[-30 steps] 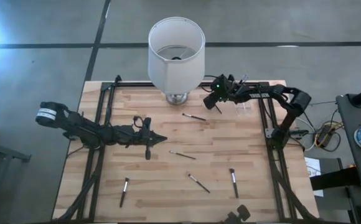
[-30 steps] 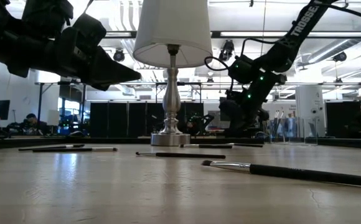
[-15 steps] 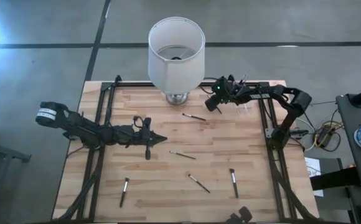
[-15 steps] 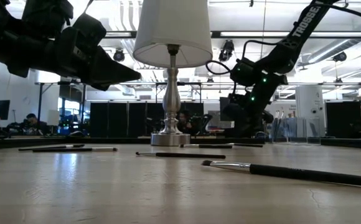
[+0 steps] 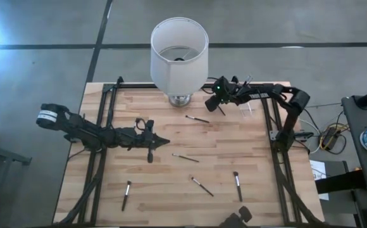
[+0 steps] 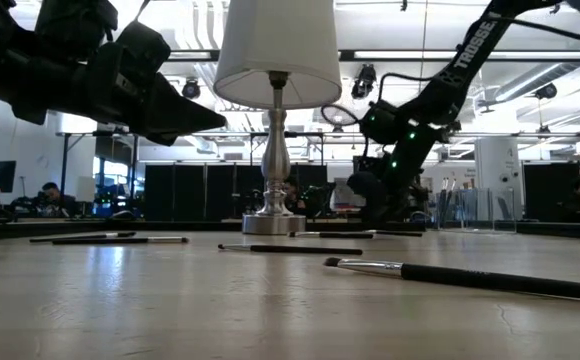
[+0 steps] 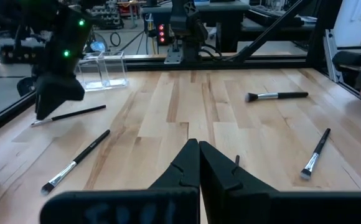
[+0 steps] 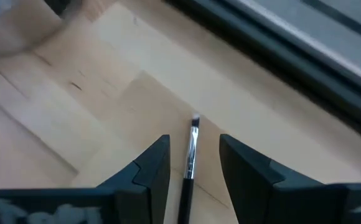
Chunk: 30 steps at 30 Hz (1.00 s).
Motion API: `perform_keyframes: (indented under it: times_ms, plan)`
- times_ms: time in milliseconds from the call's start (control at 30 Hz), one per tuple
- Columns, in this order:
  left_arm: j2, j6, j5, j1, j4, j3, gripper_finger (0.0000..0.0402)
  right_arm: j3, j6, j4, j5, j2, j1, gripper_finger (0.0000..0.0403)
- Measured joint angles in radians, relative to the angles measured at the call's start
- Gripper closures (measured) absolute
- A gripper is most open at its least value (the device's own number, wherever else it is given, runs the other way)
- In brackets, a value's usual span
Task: Put items in baskets/containers
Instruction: Put the eyeshadow brush into the transparent organizer
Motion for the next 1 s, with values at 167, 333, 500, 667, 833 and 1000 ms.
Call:
perform_keyframes:
  times_ms: [167,333,500,667,833,1000]
  plan:
    - [0.0,-0.002,0.002,0.0,0.0,0.0,0.0402,0.052,-0.016,-0.054,0.014,0.057,-0.006,0.0268]
    - [0.0,-0.003,0.007,0.0,-0.001,0.0,0.0402,0.061,-0.018,-0.061,0.007,0.064,-0.007,0.0276]
    - [0.0,-0.005,0.008,0.0,-0.001,0.0,0.0402,0.063,-0.022,-0.075,0.001,0.064,-0.006,0.0329]
    - [0.0,-0.005,0.008,0.0,-0.001,0.0,0.0402,0.063,-0.041,-0.085,-0.004,0.059,-0.007,0.0386]
    - [0.0,-0.005,0.008,0.0,-0.001,0.0,0.0402,0.056,-0.05,-0.105,-0.019,0.036,-0.006,0.0392]
    - [0.0,-0.007,0.008,0.0,-0.002,0.0,0.0402,0.012,-0.05,-0.081,-0.018,-0.041,0.005,0.0395]
